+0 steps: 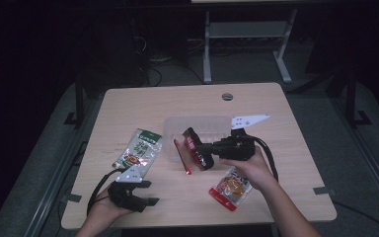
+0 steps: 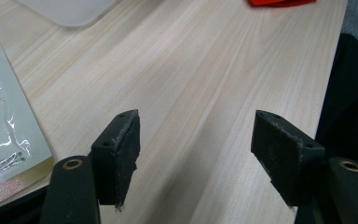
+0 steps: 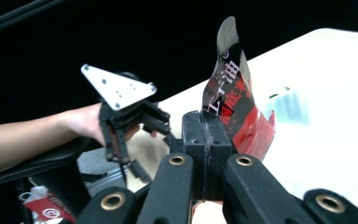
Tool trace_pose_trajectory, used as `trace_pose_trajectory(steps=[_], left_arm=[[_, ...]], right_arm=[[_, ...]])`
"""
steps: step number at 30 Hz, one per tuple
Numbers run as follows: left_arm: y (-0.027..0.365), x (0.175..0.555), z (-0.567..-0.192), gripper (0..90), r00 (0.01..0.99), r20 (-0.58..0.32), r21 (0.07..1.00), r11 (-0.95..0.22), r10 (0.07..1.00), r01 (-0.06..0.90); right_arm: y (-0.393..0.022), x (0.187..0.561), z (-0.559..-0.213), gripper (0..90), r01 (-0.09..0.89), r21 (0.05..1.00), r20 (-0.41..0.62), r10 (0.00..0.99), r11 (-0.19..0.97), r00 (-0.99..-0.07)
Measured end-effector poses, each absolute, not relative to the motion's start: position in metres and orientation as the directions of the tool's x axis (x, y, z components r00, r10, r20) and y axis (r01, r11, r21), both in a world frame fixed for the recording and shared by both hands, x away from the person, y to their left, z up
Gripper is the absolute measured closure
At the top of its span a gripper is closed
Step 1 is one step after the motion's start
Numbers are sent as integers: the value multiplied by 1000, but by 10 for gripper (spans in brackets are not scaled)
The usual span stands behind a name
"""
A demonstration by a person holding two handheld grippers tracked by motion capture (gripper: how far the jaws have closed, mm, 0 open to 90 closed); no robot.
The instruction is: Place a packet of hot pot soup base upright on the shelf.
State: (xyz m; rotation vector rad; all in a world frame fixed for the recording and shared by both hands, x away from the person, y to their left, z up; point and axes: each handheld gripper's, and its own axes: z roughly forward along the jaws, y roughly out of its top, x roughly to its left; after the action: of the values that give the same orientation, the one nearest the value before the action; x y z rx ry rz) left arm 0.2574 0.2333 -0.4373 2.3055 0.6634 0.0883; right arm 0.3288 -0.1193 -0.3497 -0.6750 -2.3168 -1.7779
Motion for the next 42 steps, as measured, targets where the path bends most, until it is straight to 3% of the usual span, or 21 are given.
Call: trace_pose_trajectory(steps=[20,42], left_arm=[[230,257,-440,319,872,-124,658,-619,474,430],[230,257,-440,319,872,-132,655,-618,472,434]], right_arm=[[-97,365,-324,900,391,888,297,345,243,-890],[-94,387,-328,900,412,879,284,429,241,-858]])
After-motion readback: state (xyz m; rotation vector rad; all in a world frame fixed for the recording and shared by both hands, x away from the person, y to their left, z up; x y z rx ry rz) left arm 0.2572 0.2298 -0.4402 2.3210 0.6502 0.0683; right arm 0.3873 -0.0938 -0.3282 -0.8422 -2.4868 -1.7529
